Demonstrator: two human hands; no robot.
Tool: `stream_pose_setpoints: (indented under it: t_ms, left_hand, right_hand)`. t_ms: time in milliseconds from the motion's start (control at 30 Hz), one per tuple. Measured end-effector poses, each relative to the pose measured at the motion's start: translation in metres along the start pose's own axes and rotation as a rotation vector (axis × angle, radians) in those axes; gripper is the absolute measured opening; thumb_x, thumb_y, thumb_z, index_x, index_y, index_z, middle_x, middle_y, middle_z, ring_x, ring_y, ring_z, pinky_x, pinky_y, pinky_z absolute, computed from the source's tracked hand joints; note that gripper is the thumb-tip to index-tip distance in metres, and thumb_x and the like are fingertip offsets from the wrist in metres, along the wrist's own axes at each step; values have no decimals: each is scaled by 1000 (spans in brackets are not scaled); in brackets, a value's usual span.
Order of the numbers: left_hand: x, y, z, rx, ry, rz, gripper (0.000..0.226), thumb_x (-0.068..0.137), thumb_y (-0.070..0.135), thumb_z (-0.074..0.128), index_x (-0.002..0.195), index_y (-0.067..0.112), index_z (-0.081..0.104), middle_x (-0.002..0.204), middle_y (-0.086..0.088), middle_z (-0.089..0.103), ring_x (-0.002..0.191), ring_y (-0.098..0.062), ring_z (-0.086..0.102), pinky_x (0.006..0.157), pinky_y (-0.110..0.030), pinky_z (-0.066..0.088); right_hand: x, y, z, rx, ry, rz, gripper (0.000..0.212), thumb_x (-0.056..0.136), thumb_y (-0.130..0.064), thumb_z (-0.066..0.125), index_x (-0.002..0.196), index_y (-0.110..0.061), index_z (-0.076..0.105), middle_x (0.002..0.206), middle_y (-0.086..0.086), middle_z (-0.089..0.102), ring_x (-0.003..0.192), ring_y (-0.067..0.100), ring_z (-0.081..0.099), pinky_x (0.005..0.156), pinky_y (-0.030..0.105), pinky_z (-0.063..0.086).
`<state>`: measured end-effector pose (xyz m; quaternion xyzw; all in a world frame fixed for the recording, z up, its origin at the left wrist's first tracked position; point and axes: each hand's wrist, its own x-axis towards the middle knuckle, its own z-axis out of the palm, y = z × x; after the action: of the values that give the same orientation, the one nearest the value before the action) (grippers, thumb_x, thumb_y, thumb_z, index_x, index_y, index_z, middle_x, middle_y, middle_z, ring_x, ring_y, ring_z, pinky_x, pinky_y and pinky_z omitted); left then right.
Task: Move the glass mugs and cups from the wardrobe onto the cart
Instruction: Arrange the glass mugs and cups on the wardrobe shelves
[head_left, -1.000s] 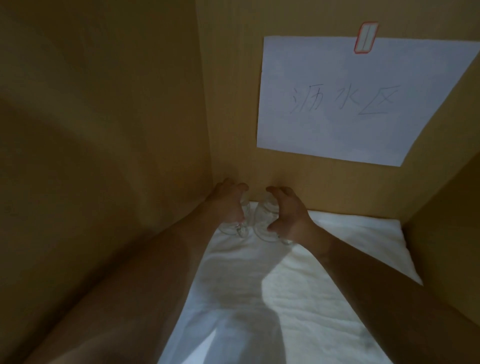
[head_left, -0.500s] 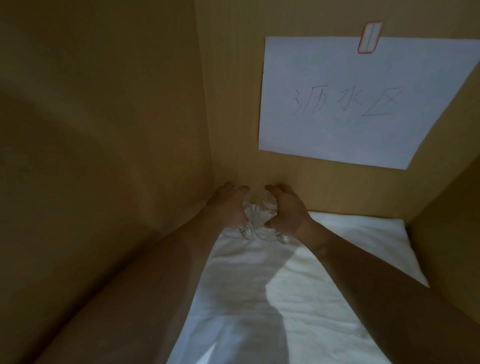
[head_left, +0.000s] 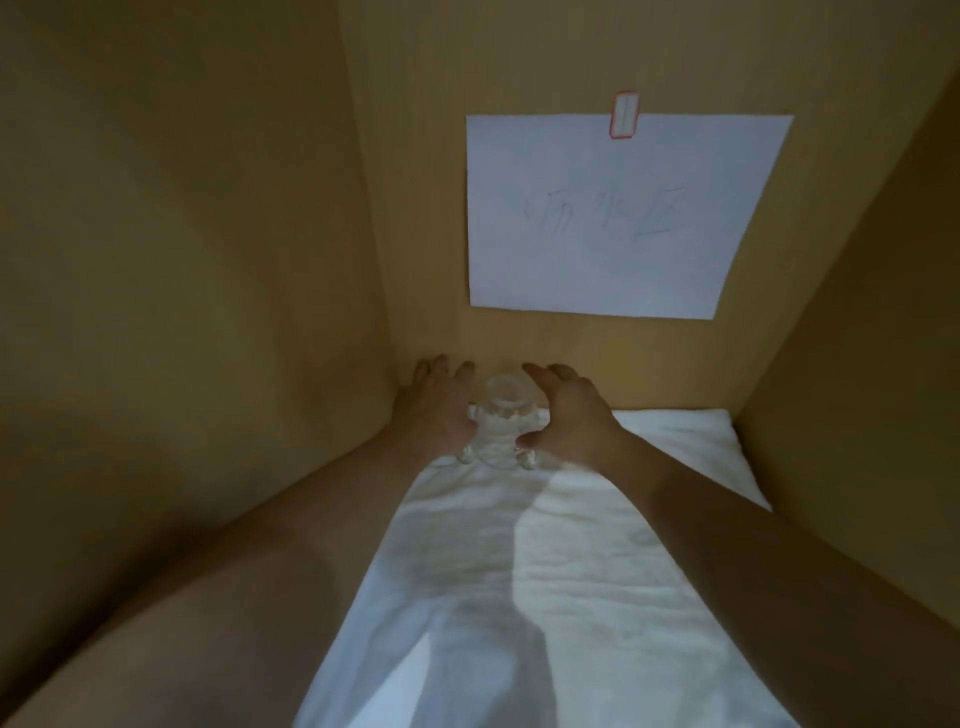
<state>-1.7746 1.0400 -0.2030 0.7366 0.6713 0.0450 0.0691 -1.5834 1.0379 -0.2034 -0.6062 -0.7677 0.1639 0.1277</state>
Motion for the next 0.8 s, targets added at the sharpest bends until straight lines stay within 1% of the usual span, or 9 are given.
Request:
stream_pose_setpoints:
  t_ms: [133, 300, 433, 533, 600, 700, 800]
  left_hand:
    - [-35, 20, -15, 3, 57, 38, 78, 92, 37, 66, 157, 22, 25, 159, -13, 24, 147, -34, 20, 113, -50, 37]
    - [-91, 45, -28, -27, 75, 52, 79, 94, 40, 65, 158, 24, 23, 164, -12, 17, 151, -32, 14, 117, -49, 31]
    - [-147, 68, -35, -19, 121, 77, 79, 93, 41, 66, 158, 23, 25, 159, -14, 26, 148, -35, 23, 116, -48, 32]
    - [-193, 87, -39, 4, 155, 86, 78, 92, 41, 67, 156, 23, 27, 155, -12, 32, 144, -36, 27, 112, -48, 36]
    - [-222, 96, -39, 4, 153, 81, 76, 93, 40, 66, 156, 23, 27, 155, -10, 31, 145, -34, 23, 113, -49, 35]
    - [-259, 104, -38, 4, 156, 70, 74, 95, 40, 63, 157, 22, 26, 159, -11, 26, 149, -32, 19, 117, -49, 30]
    - [-292, 108, -36, -4, 142, 29, 73, 95, 40, 62, 157, 23, 26, 161, -11, 25, 147, -35, 23, 116, -49, 33]
  right_hand:
    - [-38, -9, -18, 2, 7, -12, 105, 75, -39, 84, 159, -28, 23, 162, 13, 24, 147, 36, 25, 118, 42, 30]
    - [-95, -16, -33, -20, 22, -32, 104, 77, -42, 83, 159, -29, 22, 163, 12, 21, 146, 35, 24, 117, 41, 29]
    - [-148, -18, -39, -26, 32, -28, 103, 76, -43, 83, 159, -32, 22, 163, 9, 20, 147, 34, 22, 116, 43, 30]
    - [-190, -16, -42, -25, 29, -23, 101, 78, -45, 81, 158, -33, 21, 163, 6, 20, 148, 31, 20, 117, 43, 30]
    - [-215, -15, -44, -31, 28, -34, 99, 79, -47, 79, 158, -32, 21, 162, 6, 21, 147, 31, 22, 117, 43, 31]
    - [-250, -20, -43, -35, 31, -54, 98, 80, -48, 78, 159, -30, 22, 163, 8, 22, 147, 32, 23, 117, 45, 31]
    - [-279, -25, -37, -57, 21, -73, 98, 81, -47, 78, 159, -29, 22, 163, 10, 22, 147, 34, 24, 117, 46, 31]
